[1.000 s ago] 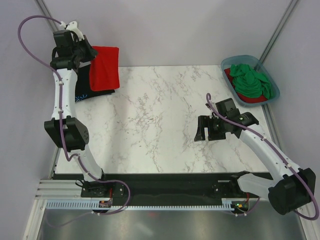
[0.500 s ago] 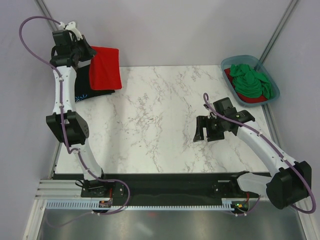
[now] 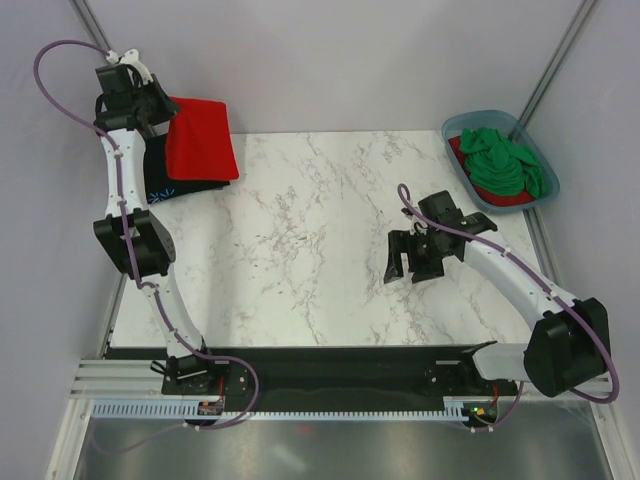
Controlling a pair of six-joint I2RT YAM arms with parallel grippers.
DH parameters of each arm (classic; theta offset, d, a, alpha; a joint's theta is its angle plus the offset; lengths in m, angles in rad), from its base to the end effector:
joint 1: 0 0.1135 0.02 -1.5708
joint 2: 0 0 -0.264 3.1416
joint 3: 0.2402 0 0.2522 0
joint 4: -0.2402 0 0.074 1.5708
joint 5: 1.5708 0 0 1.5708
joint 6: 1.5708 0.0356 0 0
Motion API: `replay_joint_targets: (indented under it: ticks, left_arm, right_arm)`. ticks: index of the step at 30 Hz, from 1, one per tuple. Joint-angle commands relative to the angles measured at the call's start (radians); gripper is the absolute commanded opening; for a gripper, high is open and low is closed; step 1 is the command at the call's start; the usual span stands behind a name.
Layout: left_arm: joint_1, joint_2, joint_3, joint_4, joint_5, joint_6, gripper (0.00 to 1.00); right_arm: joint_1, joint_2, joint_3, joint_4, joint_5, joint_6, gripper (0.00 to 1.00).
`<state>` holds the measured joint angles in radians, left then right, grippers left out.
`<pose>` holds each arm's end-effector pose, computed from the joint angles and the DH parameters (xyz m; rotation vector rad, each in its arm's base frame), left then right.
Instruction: Fold and stack the t-shirts
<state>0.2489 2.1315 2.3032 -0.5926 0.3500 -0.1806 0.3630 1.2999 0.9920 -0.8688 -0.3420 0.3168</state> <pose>0.4775 0.1088 0.3941 -0.1987 1.9671 -0.3037 0.2222 0.0972 0.2515 -0.1619 2.8107 0.6454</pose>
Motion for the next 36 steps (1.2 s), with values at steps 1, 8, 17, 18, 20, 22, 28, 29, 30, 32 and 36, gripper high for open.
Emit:
replay_joint_targets:
  ticks: [1, 8, 17, 18, 20, 22, 28, 29, 30, 32, 36]
  left_arm:
    - [0.029, 0.037, 0.096, 0.043, 0.009, 0.055, 0.02]
    - [0.082, 0.126, 0.176, 0.043, -0.016, 0.033, 0.02]
    - [0.13, 0.238, 0.275, 0.103, -0.034, 0.026, 0.04]
    - [0.131, 0.258, 0.275, 0.108, -0.034, 0.023, 0.04]
    - [0.142, 0.278, 0.277, 0.115, -0.025, 0.009, 0.04]
    - [0.147, 0.31, 0.283, 0.122, -0.029, 0.003, 0.05]
    - [0.159, 0.347, 0.279, 0.151, -0.147, 0.024, 0.21]
    - [0.162, 0.343, 0.274, 0.142, -0.193, 0.024, 0.35]
    - [0.162, 0.34, 0.271, 0.114, -0.253, 0.023, 0.56]
    - [0.161, 0.308, 0.249, 0.096, -0.382, 0.024, 0.68]
    - [0.148, 0.228, 0.2, 0.073, -0.466, 0.001, 1.0]
  right_arm:
    - [0.004, 0.024, 0.045, 0.025, -0.014, -0.016, 0.84]
    - [0.004, 0.081, 0.045, 0.04, -0.031, -0.015, 0.84]
    - [0.005, 0.159, 0.04, 0.065, -0.037, -0.016, 0.84]
    - [0.005, 0.163, 0.045, 0.065, -0.034, -0.019, 0.84]
    - [0.007, 0.185, 0.057, 0.067, -0.031, -0.022, 0.84]
    - [0.007, 0.2, 0.062, 0.071, -0.031, -0.025, 0.84]
    - [0.016, 0.242, 0.059, 0.086, -0.037, -0.022, 0.84]
    - [0.019, 0.246, 0.059, 0.088, -0.038, -0.021, 0.84]
    - [0.021, 0.248, 0.059, 0.088, -0.04, -0.019, 0.84]
    - [0.024, 0.245, 0.059, 0.093, -0.042, -0.015, 0.84]
    - [0.034, 0.217, 0.051, 0.097, -0.043, -0.004, 0.84]
